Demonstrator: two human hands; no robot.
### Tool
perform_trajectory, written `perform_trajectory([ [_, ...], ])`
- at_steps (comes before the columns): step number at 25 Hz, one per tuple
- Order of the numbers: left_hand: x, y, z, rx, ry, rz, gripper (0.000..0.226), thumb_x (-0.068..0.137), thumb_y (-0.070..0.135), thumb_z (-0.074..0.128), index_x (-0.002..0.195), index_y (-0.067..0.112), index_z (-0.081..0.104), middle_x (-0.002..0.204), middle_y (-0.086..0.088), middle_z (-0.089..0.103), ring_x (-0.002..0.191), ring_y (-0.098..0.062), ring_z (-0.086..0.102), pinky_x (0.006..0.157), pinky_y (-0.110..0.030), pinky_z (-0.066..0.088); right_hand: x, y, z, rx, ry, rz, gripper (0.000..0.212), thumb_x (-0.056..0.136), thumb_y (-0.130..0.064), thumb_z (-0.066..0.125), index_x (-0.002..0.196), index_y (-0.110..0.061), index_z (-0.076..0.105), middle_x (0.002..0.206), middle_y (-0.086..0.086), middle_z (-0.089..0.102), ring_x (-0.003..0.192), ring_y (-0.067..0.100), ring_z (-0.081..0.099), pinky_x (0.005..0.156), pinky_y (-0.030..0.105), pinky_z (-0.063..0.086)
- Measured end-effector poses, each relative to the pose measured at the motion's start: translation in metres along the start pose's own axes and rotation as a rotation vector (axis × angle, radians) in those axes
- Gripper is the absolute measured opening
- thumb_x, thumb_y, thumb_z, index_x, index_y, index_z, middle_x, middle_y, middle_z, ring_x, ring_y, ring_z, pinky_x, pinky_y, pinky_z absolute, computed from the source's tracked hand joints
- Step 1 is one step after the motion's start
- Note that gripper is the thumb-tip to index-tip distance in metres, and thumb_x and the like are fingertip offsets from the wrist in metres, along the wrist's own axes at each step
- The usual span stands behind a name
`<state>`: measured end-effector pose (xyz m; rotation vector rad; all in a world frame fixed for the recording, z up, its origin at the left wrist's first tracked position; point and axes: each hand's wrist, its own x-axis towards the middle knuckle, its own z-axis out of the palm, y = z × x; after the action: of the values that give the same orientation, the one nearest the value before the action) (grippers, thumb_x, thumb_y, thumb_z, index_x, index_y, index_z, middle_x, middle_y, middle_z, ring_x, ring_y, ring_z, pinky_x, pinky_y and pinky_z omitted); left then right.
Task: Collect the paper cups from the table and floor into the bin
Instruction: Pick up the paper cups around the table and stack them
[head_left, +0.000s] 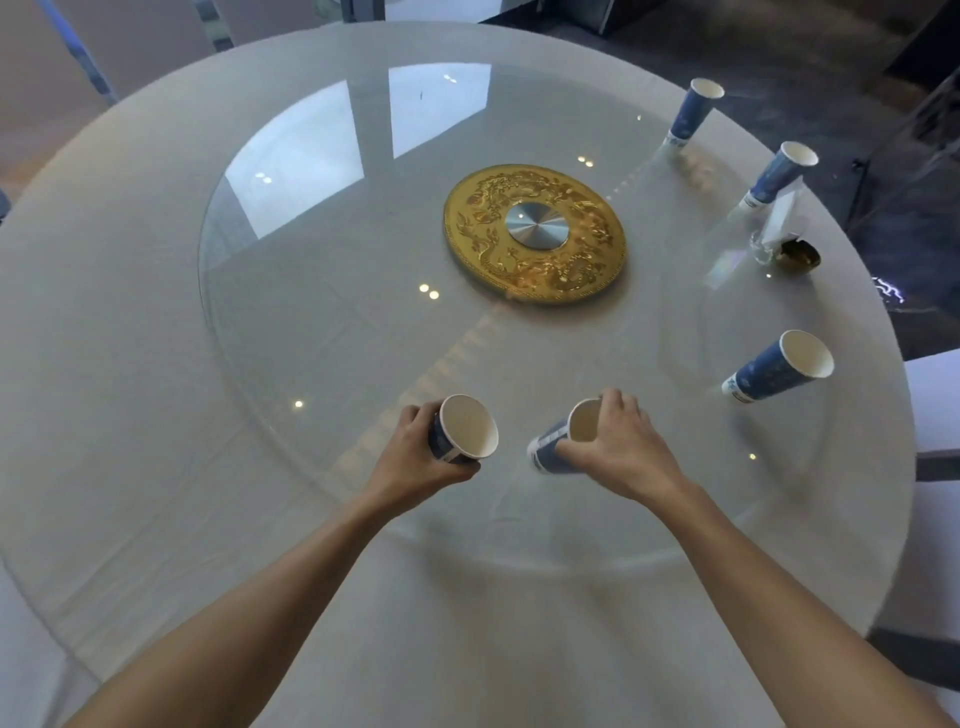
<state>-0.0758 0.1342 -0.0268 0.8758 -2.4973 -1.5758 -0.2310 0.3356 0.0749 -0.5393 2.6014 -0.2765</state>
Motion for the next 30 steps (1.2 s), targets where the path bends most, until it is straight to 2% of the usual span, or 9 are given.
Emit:
perform_trajectory([
  [3,-0.015,0.013,0.016,0.046,-0.074,0.040,0.085,0.067,0.032,0.092,0.141,0.035,0.050,0.124,0.003,0.044,0.107,-0.013,0.060,0.086,-0.011,0.044,-0.018,0.016,-0.022,0.283,0.198,-0.050,0.076,0.081,-0.049,0.065,0.146,-0.017,0.041,0.138,0.006,0.043,0.126,0.026,0.049,0.096,0.039,0.044],
  [7,-0.032,0.033,0.045,0.112,-0.120,0.106,0.086,0.063,0.042,0.091,0.139,0.039,0.050,0.117,0.005,0.041,0.101,-0.010,0.060,0.089,-0.022,0.055,-0.052,0.036,-0.032,0.577,0.248,-0.096,0.083,0.075,-0.053,0.055,0.151,-0.020,0.042,0.139,0.000,0.040,0.123,0.016,0.051,0.093,0.029,0.042],
  [14,-0.052,0.058,0.102,0.120,-0.215,0.222,0.089,0.054,0.053,0.086,0.135,0.046,0.051,0.114,0.009,0.041,0.106,-0.008,0.056,0.096,-0.029,0.054,-0.103,0.093,-0.016,0.624,0.205,-0.040,0.096,0.072,-0.059,0.057,0.157,-0.019,0.038,0.141,-0.002,0.044,0.125,0.008,0.046,0.092,0.021,0.038],
  [17,-0.065,0.073,0.127,0.131,-0.330,0.292,0.089,0.055,0.053,0.087,0.136,0.050,0.049,0.116,0.012,0.042,0.109,-0.011,0.058,0.098,-0.037,0.056,-0.129,0.120,-0.008,0.691,0.209,0.023,0.088,0.076,-0.052,0.063,0.155,-0.022,0.039,0.144,-0.009,0.045,0.131,0.007,0.044,0.103,0.025,0.037],
  [20,-0.081,0.095,0.157,0.184,-0.473,0.392,0.092,0.062,0.050,0.086,0.142,0.050,0.041,0.121,0.010,0.048,0.114,-0.014,0.057,0.099,-0.040,0.054,-0.160,0.148,0.002,0.750,0.245,0.079,0.063,0.076,-0.050,0.069,0.133,-0.029,0.053,0.131,-0.010,0.058,0.119,0.008,0.057,0.091,0.020,0.044],
  [22,-0.094,0.108,0.178,0.197,-0.562,0.433,0.095,0.065,0.047,0.085,0.147,0.049,0.036,0.122,0.009,0.050,0.113,-0.015,0.059,0.098,-0.041,0.054,-0.179,0.168,0.009,0.766,0.271,0.113,0.050,0.079,-0.048,0.074,0.123,-0.037,0.053,0.126,-0.011,0.057,0.114,0.000,0.057,0.087,0.019,0.043],
  [26,-0.119,0.129,0.224,0.187,-0.709,0.493,0.093,0.065,0.033,0.083,0.145,0.048,0.037,0.120,0.008,0.049,0.108,-0.013,0.059,0.094,-0.037,0.055,-0.215,0.209,0.025,0.756,0.299,0.225,0.052,0.085,-0.042,0.079,0.129,-0.034,0.054,0.131,-0.007,0.049,0.113,0.003,0.056,0.094,0.021,0.046],
  [28,-0.132,0.137,0.247,0.196,-0.777,0.542,0.085,0.062,0.031,0.080,0.137,0.043,0.042,0.119,0.009,0.053,0.107,-0.014,0.059,0.093,-0.040,0.055,-0.233,0.226,0.031,0.733,0.326,0.276,0.062,0.082,-0.047,0.081,0.135,-0.028,0.055,0.129,-0.009,0.051,0.116,0.007,0.056,0.097,0.028,0.051],
  [30,-0.145,0.144,0.270,0.197,-0.858,0.578,0.080,0.059,0.032,0.077,0.131,0.040,0.042,0.119,0.011,0.057,0.108,-0.016,0.060,0.093,-0.044,0.054,-0.252,0.242,0.038,0.744,0.343,0.309,0.060,0.079,-0.050,0.082,0.130,-0.030,0.057,0.123,-0.014,0.055,0.114,0.006,0.057,0.098,0.032,0.053],
])
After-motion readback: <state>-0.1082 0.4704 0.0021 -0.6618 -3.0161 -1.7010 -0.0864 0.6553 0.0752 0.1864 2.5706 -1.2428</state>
